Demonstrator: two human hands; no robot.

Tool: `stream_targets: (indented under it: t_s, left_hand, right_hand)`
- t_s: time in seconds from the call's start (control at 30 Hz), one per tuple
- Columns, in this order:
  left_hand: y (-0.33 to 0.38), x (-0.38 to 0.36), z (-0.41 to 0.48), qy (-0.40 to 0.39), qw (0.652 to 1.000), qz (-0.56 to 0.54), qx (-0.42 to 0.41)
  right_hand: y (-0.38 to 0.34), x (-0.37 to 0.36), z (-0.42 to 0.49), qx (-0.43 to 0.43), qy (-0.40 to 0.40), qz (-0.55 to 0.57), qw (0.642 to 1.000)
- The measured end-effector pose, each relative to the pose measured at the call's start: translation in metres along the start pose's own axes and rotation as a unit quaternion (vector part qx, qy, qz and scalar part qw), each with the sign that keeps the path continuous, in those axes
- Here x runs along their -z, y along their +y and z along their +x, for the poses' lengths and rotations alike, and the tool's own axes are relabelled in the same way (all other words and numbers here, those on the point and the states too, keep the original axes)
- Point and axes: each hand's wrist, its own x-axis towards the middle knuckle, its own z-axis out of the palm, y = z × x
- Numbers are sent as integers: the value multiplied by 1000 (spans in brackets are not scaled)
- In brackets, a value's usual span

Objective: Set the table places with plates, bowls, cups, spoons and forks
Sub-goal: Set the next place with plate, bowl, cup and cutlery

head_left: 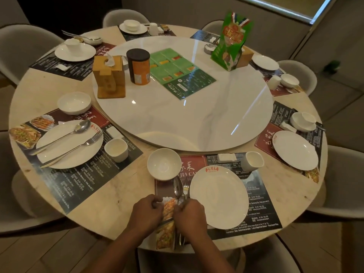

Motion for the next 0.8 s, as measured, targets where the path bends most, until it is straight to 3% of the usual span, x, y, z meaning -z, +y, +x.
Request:
stream_targets:
  t_s: [0.27,0.4,0.8]
  left_hand:
    - [25,-32,-14,22,989,119,-83]
    - [39,-53,-22,42,983,159,-86]
    - [53,-81,-35,137,960,240,-50]
  right_hand:
    - [24,87,-4,-7,-41,212,976]
    - [44,110,26,2,-23,156,988]
    - [69,90,64,54,-42,71,995]
